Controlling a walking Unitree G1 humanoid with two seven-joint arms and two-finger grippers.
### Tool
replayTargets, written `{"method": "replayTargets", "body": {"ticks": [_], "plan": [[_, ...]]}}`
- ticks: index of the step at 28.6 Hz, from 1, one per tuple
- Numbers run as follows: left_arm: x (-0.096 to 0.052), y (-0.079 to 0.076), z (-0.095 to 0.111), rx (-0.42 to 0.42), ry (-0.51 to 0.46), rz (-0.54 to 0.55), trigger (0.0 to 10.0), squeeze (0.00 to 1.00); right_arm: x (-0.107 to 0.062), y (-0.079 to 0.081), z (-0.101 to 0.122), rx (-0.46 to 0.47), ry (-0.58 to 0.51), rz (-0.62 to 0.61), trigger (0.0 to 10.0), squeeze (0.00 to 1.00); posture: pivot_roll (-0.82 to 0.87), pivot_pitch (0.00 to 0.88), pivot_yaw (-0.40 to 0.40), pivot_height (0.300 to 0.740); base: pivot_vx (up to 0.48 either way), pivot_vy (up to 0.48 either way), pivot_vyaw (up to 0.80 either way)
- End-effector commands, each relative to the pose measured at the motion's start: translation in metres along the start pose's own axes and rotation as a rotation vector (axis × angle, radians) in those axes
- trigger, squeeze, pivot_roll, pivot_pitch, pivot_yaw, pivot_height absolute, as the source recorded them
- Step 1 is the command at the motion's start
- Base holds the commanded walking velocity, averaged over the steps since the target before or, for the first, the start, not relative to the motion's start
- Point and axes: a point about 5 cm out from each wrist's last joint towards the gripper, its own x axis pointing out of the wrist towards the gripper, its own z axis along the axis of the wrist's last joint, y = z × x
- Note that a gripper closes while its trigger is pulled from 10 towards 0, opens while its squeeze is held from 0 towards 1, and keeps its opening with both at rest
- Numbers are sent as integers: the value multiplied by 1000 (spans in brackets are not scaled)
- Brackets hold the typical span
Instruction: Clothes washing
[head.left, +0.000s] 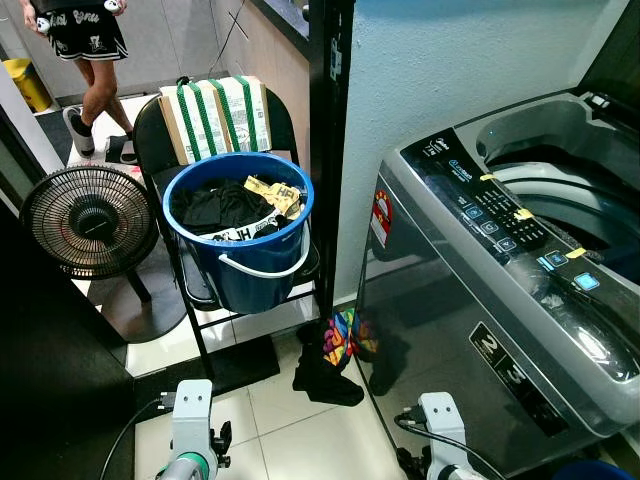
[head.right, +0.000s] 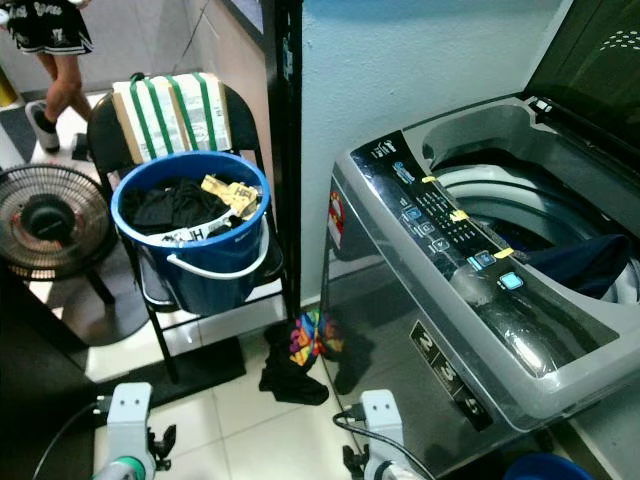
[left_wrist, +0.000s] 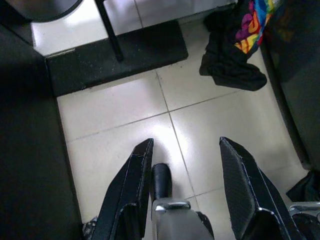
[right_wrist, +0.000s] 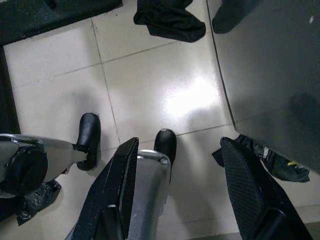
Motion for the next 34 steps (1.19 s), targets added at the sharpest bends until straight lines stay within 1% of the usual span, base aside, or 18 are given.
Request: {"method": "replayTargets", "body": {"ticks": [1, 2, 3, 6, 8, 9, 14, 15, 16, 17, 18, 31, 34], "plan": [[-4, 2, -11, 5, 27, 13, 10000, 0, -1, 2, -8, 15, 10, -4, 10000, 0, 37, 36, 74, 740, 0, 0, 0], [-4, 2, -11, 5, 27, 13, 10000, 0, -1, 2, -8, 15, 10, -4, 10000, 0, 37, 36, 74, 740, 0, 0, 0], [-5, 4, -12, -3, 23, 24, 10000, 0, 0, 7, -7, 13, -1, -10, 10000, 0, 61, 39, 63, 740, 0, 0, 0], [-6, 6, -13, -1, 22, 31, 10000, 0, 1, 11, -8, 11, -5, -15, 10000, 0, 67, 37, 63, 740, 0, 0, 0], [-6, 11, -13, -6, 20, 51, 10000, 0, 2, 20, -10, 25, -4, -3, 10000, 0, 75, 31, 60, 740, 0, 0, 0], [-7, 13, -13, -10, 18, 56, 10000, 0, 2, 20, -12, 40, -3, -1, 10000, 0, 80, 30, 58, 740, 0, 0, 0], [-7, 14, -13, -18, 16, 58, 10000, 0, 0, 16, -13, 50, -3, -8, 10000, 0, 84, 25, 52, 740, 0, 0, 0], [-7, 13, -13, -13, 15, 54, 10000, 0, -1, 12, -14, 41, -4, -12, 10000, 0, 82, 22, 49, 740, 0, 0, 0], [-7, 13, -13, -13, 15, 54, 10000, 0, -1, 12, -14, 41, -4, -12, 10000, 0, 82, 22, 49, 740, 0, 0, 0], [-6, 10, -12, -7, 12, 46, 10000, 0, -2, 6, -14, 27, -4, -17, 10000, 0, 81, 22, 49, 740, 0, 0, 0], [-6, 9, -12, -6, 10, 43, 10000, 0, -3, 5, -14, 22, -3, -19, 10000, 0, 79, 19, 50, 740, 0, 0, 0], [-5, 5, -11, -7, 3, 39, 10000, 0, -3, 3, -15, 5, 2, -12, 10000, 0, 90, 15, 43, 740, 0, 0, 0], [-6, 6, -11, -6, 3, 41, 10000, 0, -2, 7, -11, 2, -9, -4, 10000, 0, 90, 15, 43, 740, 0, 0, 0]]}}
